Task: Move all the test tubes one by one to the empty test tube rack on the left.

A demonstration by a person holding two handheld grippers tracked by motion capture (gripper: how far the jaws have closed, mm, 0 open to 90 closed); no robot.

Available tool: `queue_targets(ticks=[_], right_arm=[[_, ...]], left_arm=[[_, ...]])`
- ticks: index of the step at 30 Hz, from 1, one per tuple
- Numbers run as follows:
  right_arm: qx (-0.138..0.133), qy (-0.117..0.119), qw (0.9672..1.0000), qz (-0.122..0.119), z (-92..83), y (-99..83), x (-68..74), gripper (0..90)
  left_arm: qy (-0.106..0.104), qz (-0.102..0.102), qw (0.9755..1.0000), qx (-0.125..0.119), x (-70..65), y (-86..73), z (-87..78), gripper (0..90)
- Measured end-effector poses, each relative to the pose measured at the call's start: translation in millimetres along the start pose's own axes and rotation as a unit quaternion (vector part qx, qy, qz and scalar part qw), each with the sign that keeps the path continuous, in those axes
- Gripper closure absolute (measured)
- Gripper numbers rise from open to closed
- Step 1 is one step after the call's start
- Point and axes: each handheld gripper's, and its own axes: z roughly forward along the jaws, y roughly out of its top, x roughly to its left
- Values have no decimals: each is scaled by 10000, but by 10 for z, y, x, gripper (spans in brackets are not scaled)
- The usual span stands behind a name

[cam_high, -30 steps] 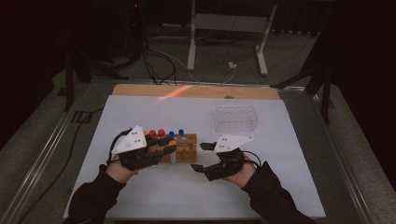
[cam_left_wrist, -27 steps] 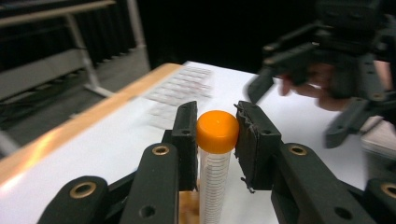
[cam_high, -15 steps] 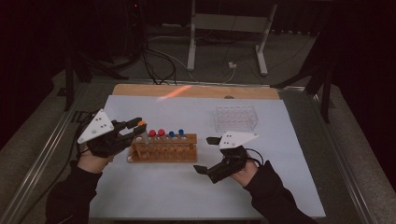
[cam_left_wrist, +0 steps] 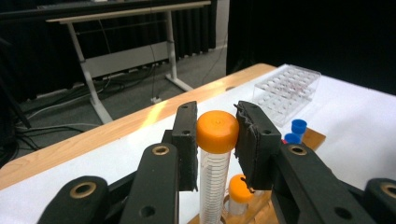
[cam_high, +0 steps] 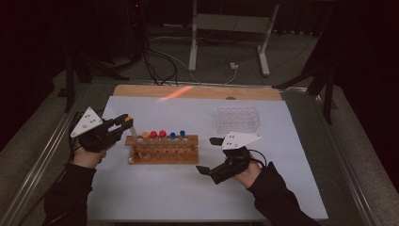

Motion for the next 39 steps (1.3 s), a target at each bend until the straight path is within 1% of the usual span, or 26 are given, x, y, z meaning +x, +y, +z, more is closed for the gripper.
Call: queue_targets(ticks=[1,2,4,5,7,11,14,20,23,25,30,32,39], right_arm=[[4,1,10000,1,-1,-3,-4,5],[8,-14,10000,9,-1,-6,-7,4],[16,-14,10000,17,-3,-8,-10,5],[16,-14,10000,17,-3,-10,-11,5],[29,-21,10000,5,-4,-11,-10,5],[36,-18,10000,2,-4,-12,-13,4],[33,-13,10000,-3,-11,-8,-11,5],[32,-28,10000,-12,-24,-3,-11,5],[31,-28,10000,-15,-30,0,-14,4],[22,-28,10000,-13,-37,3,-11,5],[27,-27,10000,-26,-45,5,-10,5],[28,-35,10000,-36,-48,6,-10,5],[16,-33,10000,-37,-59,12,-7,5]], left_arm=[[-66,-61,9999,-58,5,-17,9,715],[-80,-73,9999,-36,4,-22,20,715],[-88,-36,10000,17,-9,-41,49,714],[-60,-4,10000,67,-19,-50,63,715],[-107,7,9999,135,-29,-71,89,714],[-122,22,9994,310,-40,-142,151,714],[-125,-11,9988,464,-38,-216,196,714],[-119,3,9974,717,-48,-324,260,714],[-110,18,9968,788,-44,-350,273,713],[-133,-17,9967,796,-32,-367,276,713],[-133,-48,9955,935,-29,-439,313,713],[-150,-64,9955,936,-24,-464,325,713],[-218,-103,9949,978,-11,-466,313,709]])
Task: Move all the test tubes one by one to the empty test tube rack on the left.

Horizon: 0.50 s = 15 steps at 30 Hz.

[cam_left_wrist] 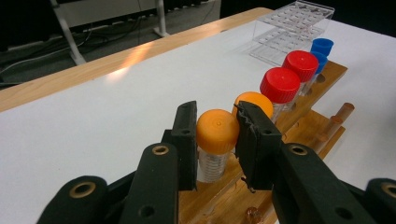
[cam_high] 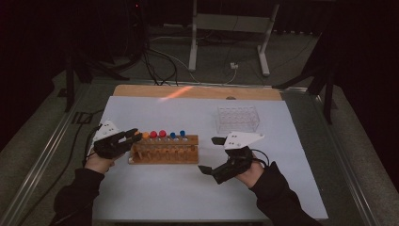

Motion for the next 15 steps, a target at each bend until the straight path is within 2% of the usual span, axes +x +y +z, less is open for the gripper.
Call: queue_targets(ticks=[1,7,8,13,15], right_arm=[[2,-7,10000,-5,-1,0,-1,5],[-17,-36,10000,-8,-21,4,-9,5],[-25,-40,10000,-1,-26,6,-12,5],[-41,-76,10000,9,-44,9,-21,5],[-45,-85,10000,3,-51,9,-25,5]], left_arm=[[-4,20,10000,17,1,2,-8,701],[-201,20,9998,-85,-2,66,-169,428],[-249,16,9996,-120,-9,74,-196,408],[-438,22,9990,-14,-101,109,-247,257],[-610,-40,9981,34,-137,121,-252,192]])
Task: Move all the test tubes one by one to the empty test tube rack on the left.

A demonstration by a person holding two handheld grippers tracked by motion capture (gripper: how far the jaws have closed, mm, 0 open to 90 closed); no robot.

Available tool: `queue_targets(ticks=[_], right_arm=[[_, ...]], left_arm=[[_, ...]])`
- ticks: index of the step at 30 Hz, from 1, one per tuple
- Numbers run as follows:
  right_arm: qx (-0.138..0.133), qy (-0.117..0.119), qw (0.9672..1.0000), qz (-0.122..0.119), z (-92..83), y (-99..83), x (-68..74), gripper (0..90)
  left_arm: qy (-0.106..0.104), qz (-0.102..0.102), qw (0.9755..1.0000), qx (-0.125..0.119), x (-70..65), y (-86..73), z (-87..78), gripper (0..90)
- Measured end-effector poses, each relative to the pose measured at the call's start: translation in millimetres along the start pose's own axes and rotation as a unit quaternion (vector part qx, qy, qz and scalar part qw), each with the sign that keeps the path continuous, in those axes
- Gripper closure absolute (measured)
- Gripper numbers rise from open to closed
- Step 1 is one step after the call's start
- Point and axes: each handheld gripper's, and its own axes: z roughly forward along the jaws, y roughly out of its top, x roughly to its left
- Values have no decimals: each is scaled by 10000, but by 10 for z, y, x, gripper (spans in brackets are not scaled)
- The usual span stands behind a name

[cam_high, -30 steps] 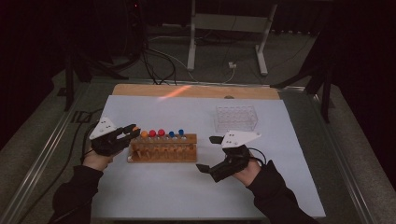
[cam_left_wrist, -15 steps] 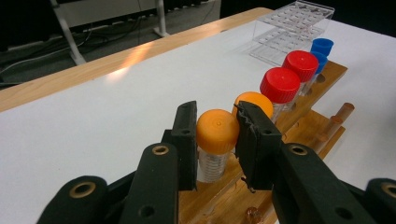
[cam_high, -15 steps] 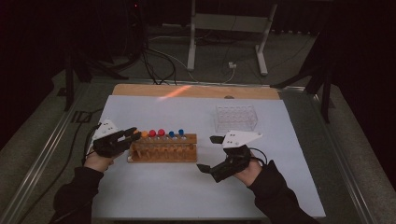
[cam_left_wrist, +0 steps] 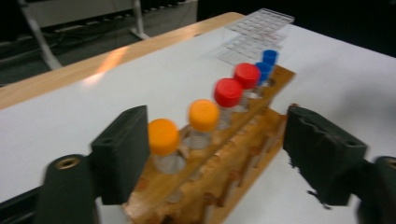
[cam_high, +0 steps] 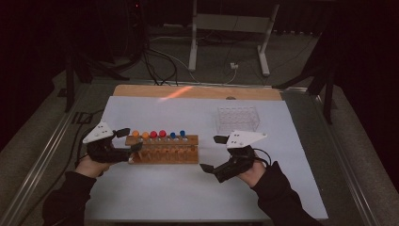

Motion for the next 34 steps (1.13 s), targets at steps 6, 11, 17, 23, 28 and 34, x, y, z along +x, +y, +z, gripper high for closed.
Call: queue_targets(ticks=[6,11,17,23,28,34], right_arm=[[-9,-38,10000,14,-6,-9,-12,5],[9,-78,10000,0,5,-24,-21,5],[24,-99,9999,-34,13,-35,-19,5],[15,-106,9999,-32,-2,-44,-28,5],[8,-147,9999,-12,-17,-53,-44,5],[-5,-173,9998,24,-21,-66,-62,5]], left_arm=[[-483,68,9987,154,-132,-15,5,65],[-710,177,9970,237,-234,-73,25,12],[-765,384,9958,311,-361,-186,74,9],[-767,447,9956,296,-421,-336,121,6],[-850,385,9952,276,-468,-427,138,6],[-940,425,9944,226,-519,-454,169,6]])
